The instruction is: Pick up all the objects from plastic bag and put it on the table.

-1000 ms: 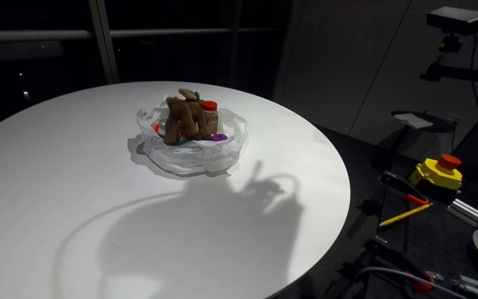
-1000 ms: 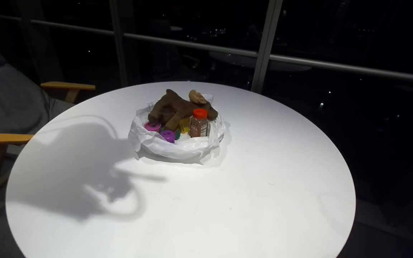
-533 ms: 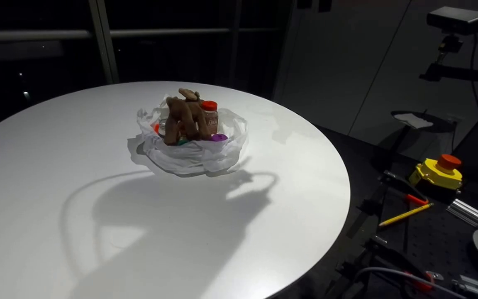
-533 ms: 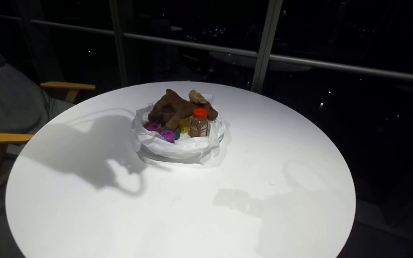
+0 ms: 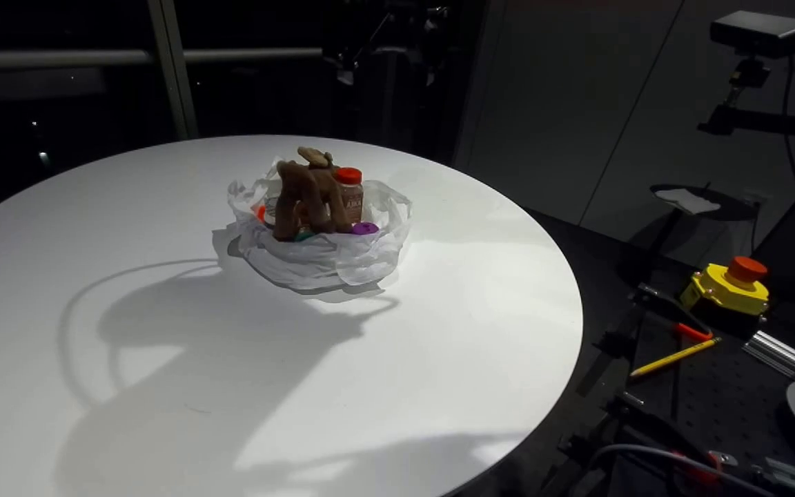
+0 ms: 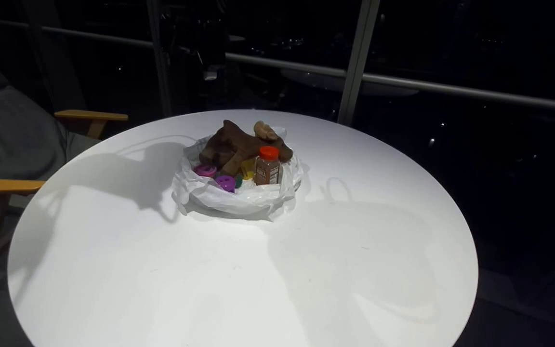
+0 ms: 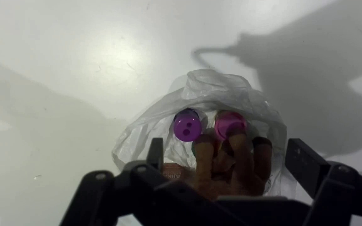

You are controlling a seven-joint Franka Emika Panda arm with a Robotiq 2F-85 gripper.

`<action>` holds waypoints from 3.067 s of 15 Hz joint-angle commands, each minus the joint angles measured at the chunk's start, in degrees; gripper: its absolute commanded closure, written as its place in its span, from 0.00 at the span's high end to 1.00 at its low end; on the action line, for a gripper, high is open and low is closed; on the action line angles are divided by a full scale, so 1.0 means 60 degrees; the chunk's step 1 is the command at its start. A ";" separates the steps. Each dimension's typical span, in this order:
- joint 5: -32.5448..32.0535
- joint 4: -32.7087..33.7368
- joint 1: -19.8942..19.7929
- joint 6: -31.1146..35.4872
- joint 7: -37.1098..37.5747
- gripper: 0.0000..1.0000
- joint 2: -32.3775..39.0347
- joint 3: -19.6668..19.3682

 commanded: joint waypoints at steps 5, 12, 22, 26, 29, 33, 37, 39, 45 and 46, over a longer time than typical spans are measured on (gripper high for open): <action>-0.0875 0.1891 0.1069 0.1904 0.2756 1.00 0.2795 -0.0717; -0.1461 0.3730 0.1754 0.1996 0.3506 1.00 0.4470 -0.1536; -0.2412 0.4747 0.2379 0.1965 0.3877 0.35 0.5454 -0.2293; -0.2534 0.4031 0.2286 0.1917 0.3571 0.09 0.4533 -0.2269; -0.2881 0.3317 0.2248 0.1927 0.3345 0.10 0.3387 -0.2353; -0.3495 0.2338 0.1948 0.1711 0.2660 0.09 0.1696 -0.2308; -0.4107 0.0730 0.1234 0.1034 0.1491 0.09 -0.0095 -0.2188; -0.4295 -0.0251 0.0737 0.0869 0.0811 0.09 -0.0805 -0.2152; -0.4818 -0.2038 -0.0517 0.1994 0.0400 0.09 -0.0504 -0.2180; -0.4828 -0.2155 -0.0594 0.2217 0.0481 0.09 -0.0261 -0.2184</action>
